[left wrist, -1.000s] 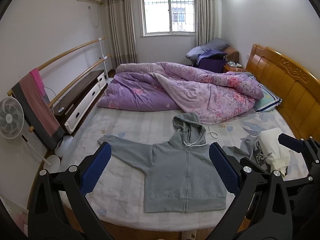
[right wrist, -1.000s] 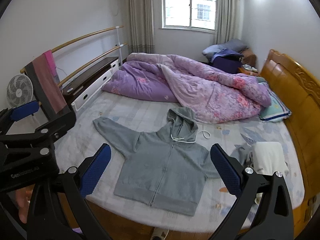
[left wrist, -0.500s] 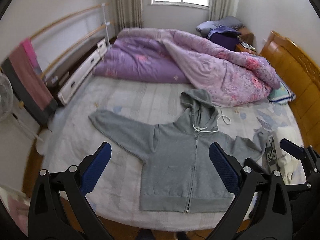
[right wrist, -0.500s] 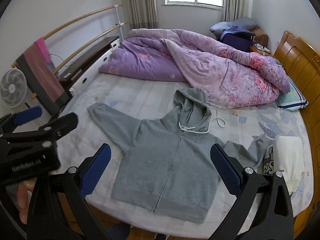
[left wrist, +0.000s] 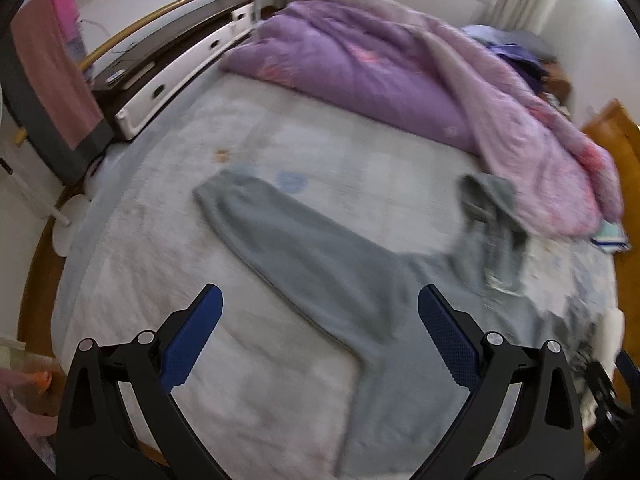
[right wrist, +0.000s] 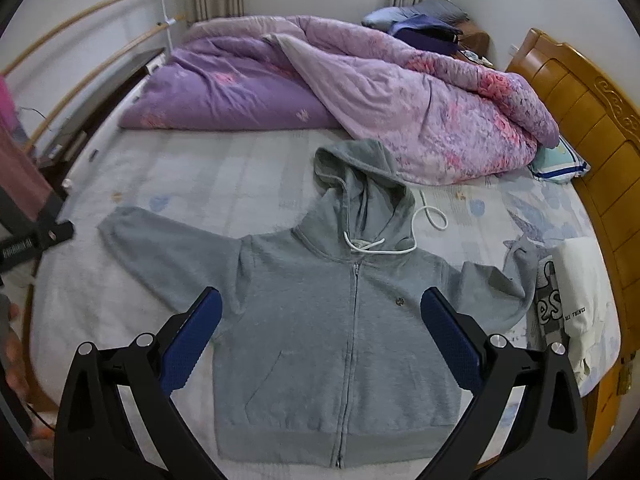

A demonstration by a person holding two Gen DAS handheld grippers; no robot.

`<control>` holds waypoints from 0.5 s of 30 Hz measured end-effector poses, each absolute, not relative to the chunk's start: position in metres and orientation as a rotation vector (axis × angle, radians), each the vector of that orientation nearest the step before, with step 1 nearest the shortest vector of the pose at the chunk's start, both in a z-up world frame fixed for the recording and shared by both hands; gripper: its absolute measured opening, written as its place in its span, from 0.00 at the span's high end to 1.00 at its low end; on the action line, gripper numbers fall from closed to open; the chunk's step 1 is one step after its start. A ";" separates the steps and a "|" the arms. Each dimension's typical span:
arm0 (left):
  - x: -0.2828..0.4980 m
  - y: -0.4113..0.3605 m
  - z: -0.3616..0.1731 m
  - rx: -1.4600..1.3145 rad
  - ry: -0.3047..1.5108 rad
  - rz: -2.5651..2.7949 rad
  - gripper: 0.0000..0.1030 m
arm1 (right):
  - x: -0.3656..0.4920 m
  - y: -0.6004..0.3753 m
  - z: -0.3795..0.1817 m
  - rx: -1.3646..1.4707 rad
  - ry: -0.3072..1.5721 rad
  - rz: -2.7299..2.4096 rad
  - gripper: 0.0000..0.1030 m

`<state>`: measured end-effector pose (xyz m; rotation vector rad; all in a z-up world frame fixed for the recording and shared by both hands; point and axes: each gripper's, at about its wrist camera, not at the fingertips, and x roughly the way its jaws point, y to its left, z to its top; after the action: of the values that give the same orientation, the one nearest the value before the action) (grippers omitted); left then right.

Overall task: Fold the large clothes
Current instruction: 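Lower the left tool to the hoodie sleeve cuff and close on it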

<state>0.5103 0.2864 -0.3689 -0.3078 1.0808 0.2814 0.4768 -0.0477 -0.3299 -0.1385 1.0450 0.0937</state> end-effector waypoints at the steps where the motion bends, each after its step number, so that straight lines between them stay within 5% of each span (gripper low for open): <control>1: 0.520 0.303 -0.383 -0.315 1.096 0.294 0.05 | 0.482 -0.042 -0.337 -0.136 1.056 0.090 0.07; 15: 0.603 0.455 -0.567 -0.450 1.190 0.507 0.05 | 0.542 -0.019 -0.484 -0.162 1.192 0.103 0.07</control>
<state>0.6031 0.4554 -0.5669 -0.4503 1.1896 0.5072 0.5415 -0.0191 -0.4836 -0.1619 1.1924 0.1025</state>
